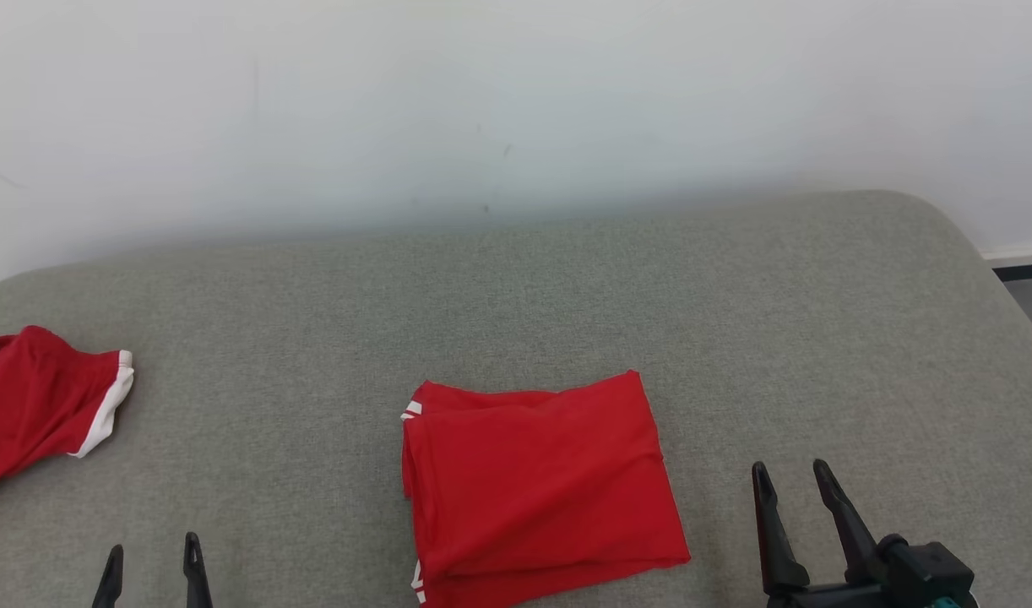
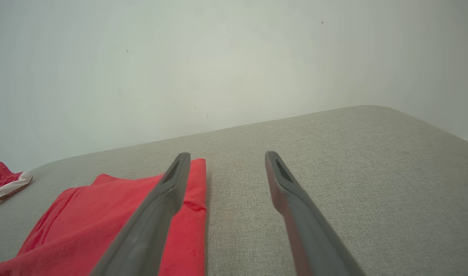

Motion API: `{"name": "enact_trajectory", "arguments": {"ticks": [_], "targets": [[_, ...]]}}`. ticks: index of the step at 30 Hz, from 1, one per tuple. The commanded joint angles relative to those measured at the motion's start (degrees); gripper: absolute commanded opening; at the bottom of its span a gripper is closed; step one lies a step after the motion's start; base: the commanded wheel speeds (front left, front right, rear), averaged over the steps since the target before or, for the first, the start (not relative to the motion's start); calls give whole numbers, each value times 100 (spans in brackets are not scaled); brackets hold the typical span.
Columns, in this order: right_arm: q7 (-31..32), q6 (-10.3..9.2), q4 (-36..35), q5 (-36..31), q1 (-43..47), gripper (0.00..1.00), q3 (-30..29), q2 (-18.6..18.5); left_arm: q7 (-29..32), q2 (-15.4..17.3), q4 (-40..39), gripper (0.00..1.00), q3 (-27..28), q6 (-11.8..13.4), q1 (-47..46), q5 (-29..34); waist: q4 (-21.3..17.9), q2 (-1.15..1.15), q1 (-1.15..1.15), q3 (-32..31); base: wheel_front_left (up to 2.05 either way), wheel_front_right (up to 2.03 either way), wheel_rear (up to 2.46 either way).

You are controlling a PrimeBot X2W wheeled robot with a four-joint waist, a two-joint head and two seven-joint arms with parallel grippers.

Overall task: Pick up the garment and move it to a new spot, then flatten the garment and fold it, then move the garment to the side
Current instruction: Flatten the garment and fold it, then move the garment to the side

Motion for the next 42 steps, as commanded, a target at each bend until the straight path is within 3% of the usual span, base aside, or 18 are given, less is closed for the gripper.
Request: {"name": "enact_trajectory", "arguments": {"ticks": [1, 21, 42], "targets": [[-2, -14, 22, -73, 109, 100, -57, 24, -18, -36, 79, 100, 16, -32, 76, 62, 69, 0, 0, -55, 0, 0, 0], [-2, -14, 316, -200, 98, 100, 44, -15, -18, 13, 139, 100, -345, -355, 101, 48, 225, 0, 0, -202, 0, 0, 0], [-2, -15, 395, -217, 97, 100, 86, -23, -18, 29, 106, 100, -511, -400, 107, 1, 251, 0, 0, -222, 0, 0, 0]]}}
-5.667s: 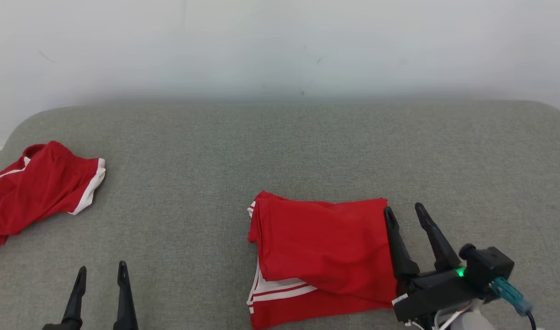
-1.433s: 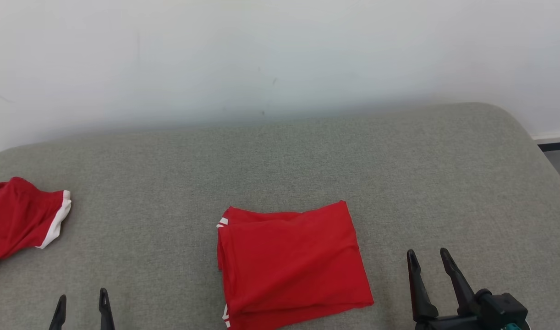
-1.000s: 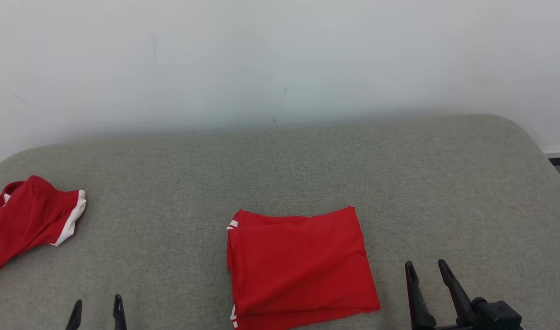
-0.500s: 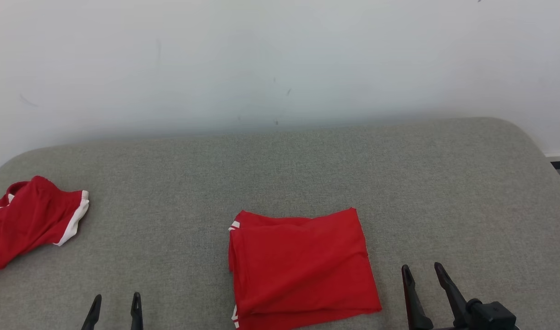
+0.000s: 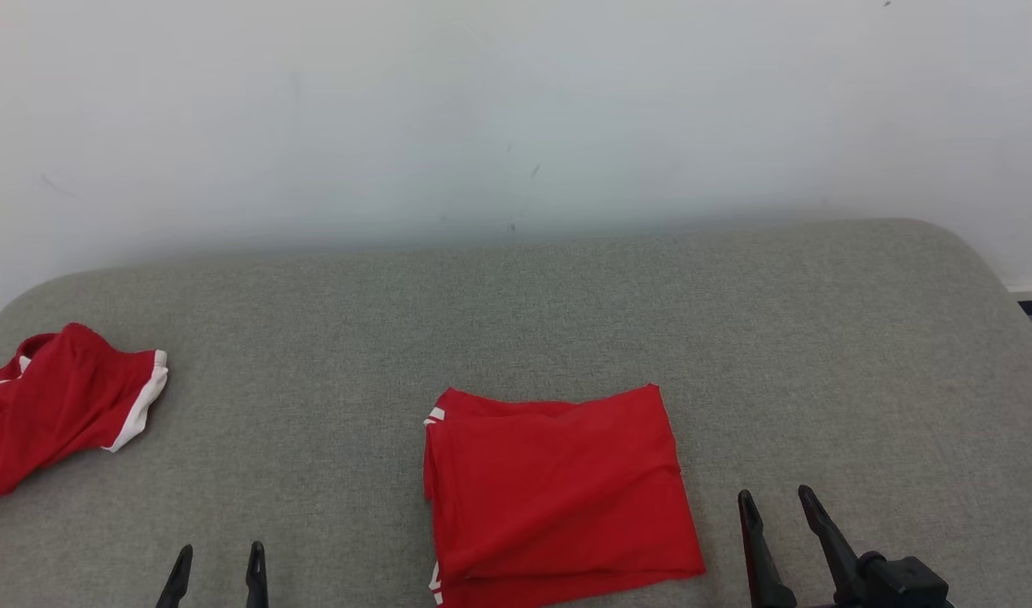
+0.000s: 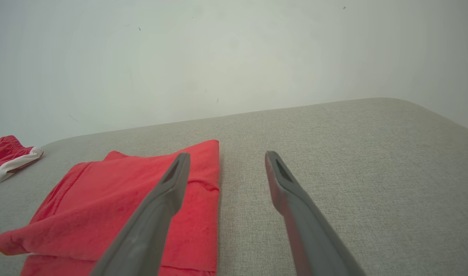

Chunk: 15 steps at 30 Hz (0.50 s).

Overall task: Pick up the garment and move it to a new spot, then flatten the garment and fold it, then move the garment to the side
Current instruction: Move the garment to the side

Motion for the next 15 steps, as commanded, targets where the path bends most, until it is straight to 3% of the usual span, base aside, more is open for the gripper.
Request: {"name": "enact_trajectory", "arguments": {"ticks": [1, 15], "targets": [[-2, -15, 11, -26, 16, 100, 7, -5, -18, 0, -24, 100, 5, -7, 42, 23, 4, 0, 0, -3, 0, 0, 0], [-2, -15, 182, -27, -365, 100, 140, -77, -18, -32, -34, 100, 43, -12, 50, 57, 36, 0, 0, 8, 0, 0, 0]]}}
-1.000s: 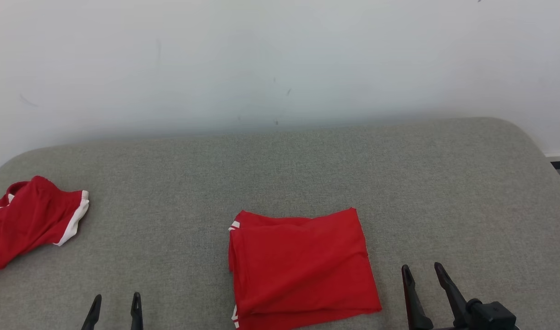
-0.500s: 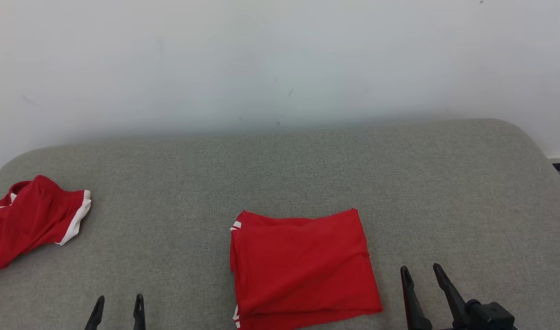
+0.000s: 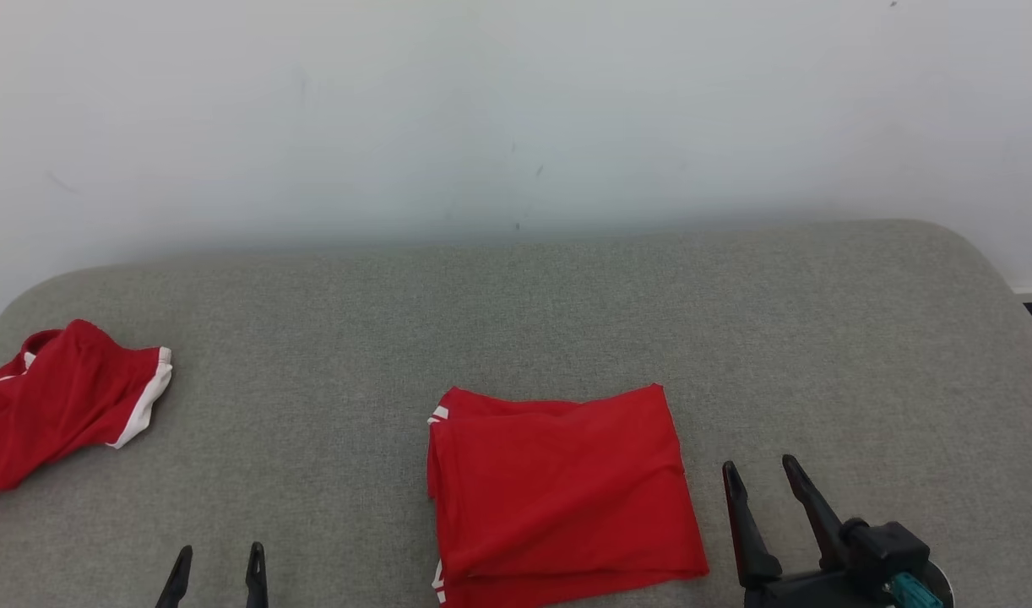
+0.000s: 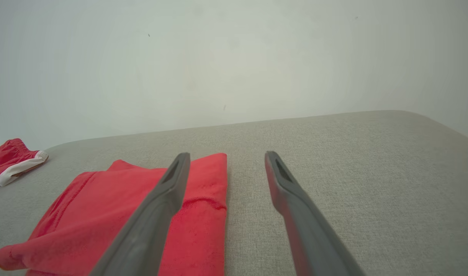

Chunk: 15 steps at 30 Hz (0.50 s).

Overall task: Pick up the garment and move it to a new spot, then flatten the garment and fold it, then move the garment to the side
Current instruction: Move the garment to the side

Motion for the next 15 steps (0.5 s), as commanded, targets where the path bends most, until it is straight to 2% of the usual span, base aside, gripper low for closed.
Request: {"name": "enact_trajectory", "arguments": {"ticks": [1, 5, 15], "targets": [[-2, -15, 48, -36, -87, 100, 33, -40, -18, -12, -6, 100, 10, -1, 24, 26, 12, 0, 0, 5, 0, 0, 0], [-3, -15, 552, -55, -577, 100, 175, -158, -18, -39, 25, 100, -30, -2, -30, 42, 90, 0, 0, 23, 0, 0, 0], [452, -15, 2181, 36, -1758, 100, 368, -223, -18, -84, 64, 100, -61, 16, -123, 75, 316, 0, 0, 130, 0, 0, 0]]}}
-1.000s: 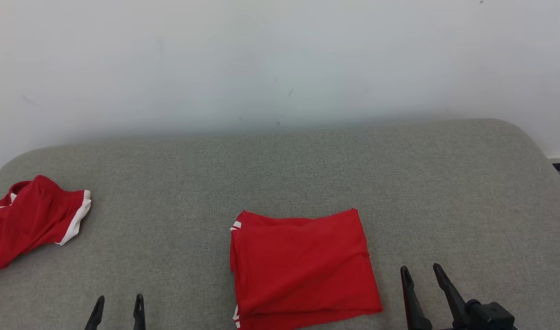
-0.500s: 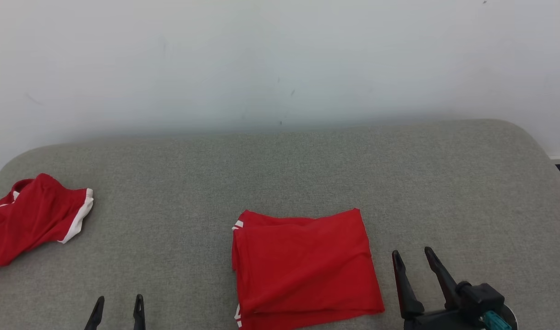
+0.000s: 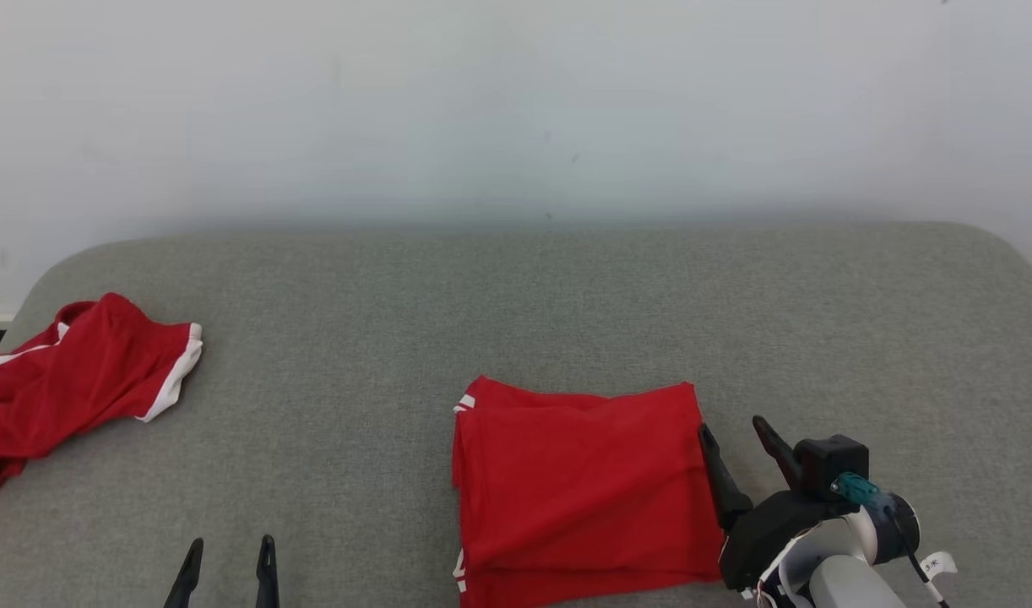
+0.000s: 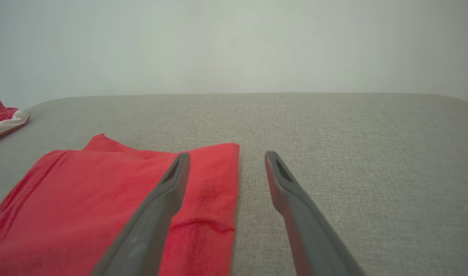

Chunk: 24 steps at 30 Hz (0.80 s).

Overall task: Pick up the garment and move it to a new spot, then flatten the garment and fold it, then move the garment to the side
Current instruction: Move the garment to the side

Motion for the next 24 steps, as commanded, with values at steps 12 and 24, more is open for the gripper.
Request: {"name": "enact_trajectory", "arguments": {"ticks": [12, 24], "targets": [[-34, -15, 1786, 312, -541, 100, 275, 63, -18, 4, 85, 100, -31, -2, -182, 37, 165, 0, 0, 195, 0, 0, 0], [-191, -15, 2421, 782, -1285, 0, 837, 17, -18, 10, 70, 100, 116, -7, -336, -51, 78, 0, 0, 370, 0, 0, 0]]}}
